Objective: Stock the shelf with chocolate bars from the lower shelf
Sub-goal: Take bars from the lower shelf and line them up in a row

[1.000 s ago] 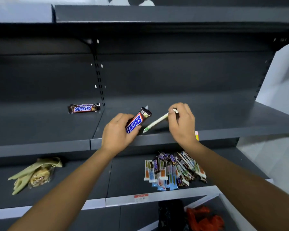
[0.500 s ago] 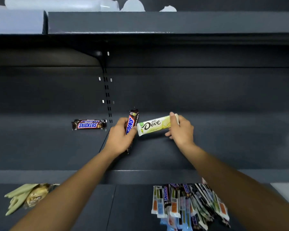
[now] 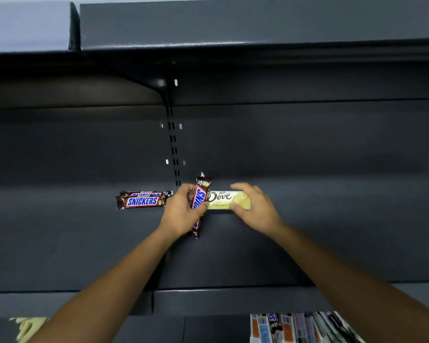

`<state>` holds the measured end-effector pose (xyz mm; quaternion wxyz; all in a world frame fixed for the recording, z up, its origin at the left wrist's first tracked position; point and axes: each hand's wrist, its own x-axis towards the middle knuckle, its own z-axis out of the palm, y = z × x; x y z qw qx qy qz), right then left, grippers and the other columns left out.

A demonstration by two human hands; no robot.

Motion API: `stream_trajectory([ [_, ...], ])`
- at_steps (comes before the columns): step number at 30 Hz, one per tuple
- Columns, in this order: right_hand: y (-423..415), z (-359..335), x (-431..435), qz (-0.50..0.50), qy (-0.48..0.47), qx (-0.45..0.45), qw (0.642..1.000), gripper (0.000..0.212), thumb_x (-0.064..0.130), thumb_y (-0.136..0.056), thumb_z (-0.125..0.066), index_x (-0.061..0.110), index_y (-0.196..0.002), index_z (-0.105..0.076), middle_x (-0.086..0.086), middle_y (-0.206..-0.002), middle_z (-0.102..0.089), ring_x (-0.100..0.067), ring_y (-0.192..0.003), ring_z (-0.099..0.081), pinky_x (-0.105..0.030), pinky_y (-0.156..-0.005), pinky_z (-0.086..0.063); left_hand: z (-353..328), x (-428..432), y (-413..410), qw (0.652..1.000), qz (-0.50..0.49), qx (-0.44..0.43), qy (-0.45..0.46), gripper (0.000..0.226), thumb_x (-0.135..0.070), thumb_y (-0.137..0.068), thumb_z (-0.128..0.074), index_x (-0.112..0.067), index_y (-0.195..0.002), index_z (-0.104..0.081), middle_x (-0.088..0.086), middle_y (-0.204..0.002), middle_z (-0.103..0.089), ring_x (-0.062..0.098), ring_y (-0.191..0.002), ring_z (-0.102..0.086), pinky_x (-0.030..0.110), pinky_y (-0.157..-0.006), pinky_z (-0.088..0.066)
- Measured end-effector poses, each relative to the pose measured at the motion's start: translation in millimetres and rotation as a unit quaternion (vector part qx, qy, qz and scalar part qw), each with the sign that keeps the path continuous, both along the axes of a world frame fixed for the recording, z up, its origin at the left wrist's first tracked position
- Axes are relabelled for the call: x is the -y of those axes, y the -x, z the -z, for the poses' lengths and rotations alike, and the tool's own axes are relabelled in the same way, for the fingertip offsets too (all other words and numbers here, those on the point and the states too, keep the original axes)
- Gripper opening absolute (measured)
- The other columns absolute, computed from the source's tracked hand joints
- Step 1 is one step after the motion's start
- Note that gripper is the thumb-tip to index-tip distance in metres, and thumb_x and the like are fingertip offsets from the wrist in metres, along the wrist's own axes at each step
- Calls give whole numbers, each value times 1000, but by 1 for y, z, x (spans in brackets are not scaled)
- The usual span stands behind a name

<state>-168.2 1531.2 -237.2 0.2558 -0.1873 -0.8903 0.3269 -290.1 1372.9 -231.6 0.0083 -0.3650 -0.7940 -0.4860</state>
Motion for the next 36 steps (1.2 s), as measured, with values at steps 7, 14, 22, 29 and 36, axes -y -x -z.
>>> stream_trajectory([
  [7, 33, 9, 20, 29, -213, 20, 976, 46, 21, -77, -69, 22, -121, -55, -4, -119, -41, -25, -101, -51, -40, -84, -48, 2, 15, 29, 1000, -22, 3, 21, 26, -24, -81, -72, -17, -100, -55, -11, -69, -64, -5, -58, -59, 8, -51, -43],
  [14, 67, 15, 28, 119, -324, -12, 939, 45, 22, -64, -81, 23, -107, -66, -2, -101, -56, -26, -97, -50, -37, -75, -37, 5, 39, 57, 994, -104, 30, -22, 18, -30, -81, -70, -15, -83, -62, -4, -73, -65, 15, -73, -63, 25, -68, -49],
  [22, 98, 19, 37, 125, -317, 80, 937, 43, 30, -84, -64, 25, -125, -52, 2, -121, -50, -22, -113, -39, -34, -89, -33, 24, 51, 92, 946, -178, 231, -144, 21, -32, -77, -74, -15, -80, -63, 4, -76, -70, 20, -78, -69, 41, -80, -56],
  [29, 119, 30, 36, 125, -260, 84, 954, 34, 22, -83, -67, 16, -112, -49, -3, -114, -50, -23, -108, -40, -32, -86, -41, 31, 58, 98, 913, -207, 283, -209, 73, -21, -78, -73, -25, -136, -28, -4, -91, -57, 24, -85, -66, 43, -78, -57],
  [36, 133, 37, 33, 140, -239, 62, 959, 39, -8, -78, -55, 15, -110, -54, -6, -109, -52, -24, -102, -40, -34, -81, -44, 41, 57, 108, 915, -203, 287, -199, 57, -27, -76, -73, -26, -120, -37, 1, -98, -61, 24, -87, -67, 45, -77, -57],
])
